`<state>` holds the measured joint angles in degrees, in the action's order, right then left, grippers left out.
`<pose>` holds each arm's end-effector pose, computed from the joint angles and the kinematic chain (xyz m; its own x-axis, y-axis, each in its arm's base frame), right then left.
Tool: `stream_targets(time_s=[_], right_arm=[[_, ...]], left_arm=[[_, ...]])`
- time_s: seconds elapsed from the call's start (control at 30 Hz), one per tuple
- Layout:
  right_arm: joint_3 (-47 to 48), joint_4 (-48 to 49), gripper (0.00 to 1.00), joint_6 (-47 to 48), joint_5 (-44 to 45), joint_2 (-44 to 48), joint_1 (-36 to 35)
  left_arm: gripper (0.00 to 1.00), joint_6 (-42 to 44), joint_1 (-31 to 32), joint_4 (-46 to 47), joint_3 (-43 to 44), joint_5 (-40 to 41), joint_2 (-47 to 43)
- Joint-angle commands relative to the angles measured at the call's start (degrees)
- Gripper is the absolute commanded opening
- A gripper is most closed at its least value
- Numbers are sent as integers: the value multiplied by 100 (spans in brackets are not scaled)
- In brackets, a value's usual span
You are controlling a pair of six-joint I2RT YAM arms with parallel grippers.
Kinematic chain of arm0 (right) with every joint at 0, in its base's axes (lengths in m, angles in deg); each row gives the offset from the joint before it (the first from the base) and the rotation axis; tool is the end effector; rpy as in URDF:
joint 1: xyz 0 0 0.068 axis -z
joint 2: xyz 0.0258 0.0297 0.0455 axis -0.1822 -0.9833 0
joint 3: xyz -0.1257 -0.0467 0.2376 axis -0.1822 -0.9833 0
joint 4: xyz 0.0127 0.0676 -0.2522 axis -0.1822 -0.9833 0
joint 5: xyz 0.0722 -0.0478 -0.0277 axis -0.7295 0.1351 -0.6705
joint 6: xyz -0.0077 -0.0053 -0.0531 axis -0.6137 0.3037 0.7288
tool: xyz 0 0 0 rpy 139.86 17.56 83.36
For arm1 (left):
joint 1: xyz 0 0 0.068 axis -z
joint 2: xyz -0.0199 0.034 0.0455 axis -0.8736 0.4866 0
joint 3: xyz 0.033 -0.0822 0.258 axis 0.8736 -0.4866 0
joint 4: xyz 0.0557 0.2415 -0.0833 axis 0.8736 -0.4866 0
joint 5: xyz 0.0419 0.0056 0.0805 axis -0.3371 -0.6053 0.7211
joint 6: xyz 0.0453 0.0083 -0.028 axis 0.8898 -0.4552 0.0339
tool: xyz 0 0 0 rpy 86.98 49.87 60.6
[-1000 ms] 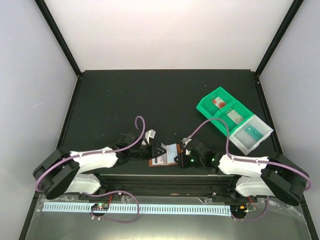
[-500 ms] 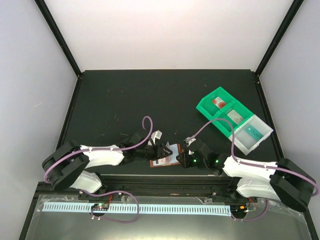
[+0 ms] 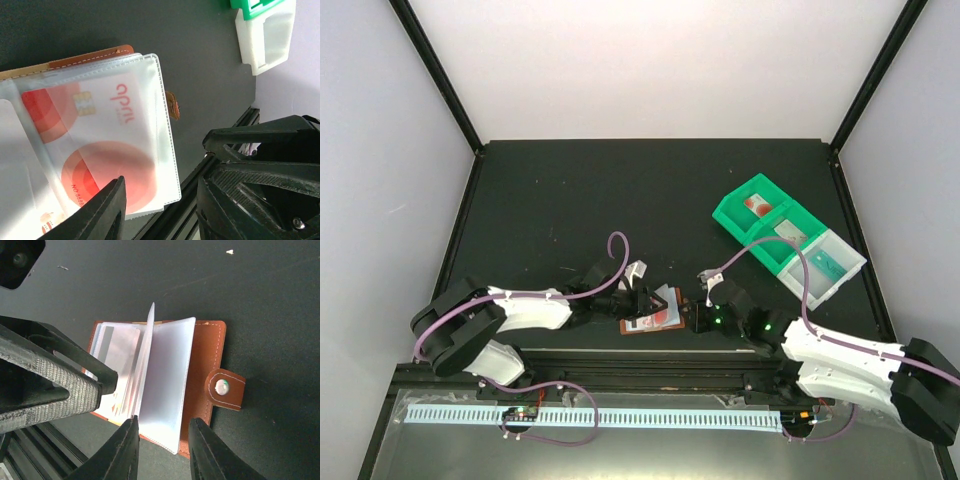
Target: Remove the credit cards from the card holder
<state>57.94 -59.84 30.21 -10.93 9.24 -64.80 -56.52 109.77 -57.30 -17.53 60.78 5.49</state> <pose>0.1073 0.1495 0.1607 -0.8451 0.0424 -0.5329 -0.3022 0.7845 0.5415 0.1597 -0.2069 0.1430 -0.9840 -0.0550 -0.1696 0.1123 0.5473 -0.8294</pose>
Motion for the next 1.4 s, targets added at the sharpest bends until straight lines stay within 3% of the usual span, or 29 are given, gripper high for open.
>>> stream_targets(time_s=[0.0, 0.2, 0.63, 0.9, 1.1, 1.37], right_arm=[[35, -59, 30, 58, 129, 85, -36], [108, 20, 28, 97, 27, -46, -36], [542, 179, 26, 295, -544, -394, -36], [752, 242, 25, 568, -584, -971, -36], [1117, -198, 22, 936, -119, -1768, -36], [558, 205, 17, 713, -19, -2328, -36]], left_arm=[[42, 53, 34, 12, 205, 88, -89], [42, 222, 39, -586, 224, 440, -313], [39, 427, 17, -982, 157, 757, -258], [38, 454, -27, -887, -3, 829, -131], [37, 511, -75, -952, -41, 917, -78], [35, 401, -98, -539, -231, 766, -3]])
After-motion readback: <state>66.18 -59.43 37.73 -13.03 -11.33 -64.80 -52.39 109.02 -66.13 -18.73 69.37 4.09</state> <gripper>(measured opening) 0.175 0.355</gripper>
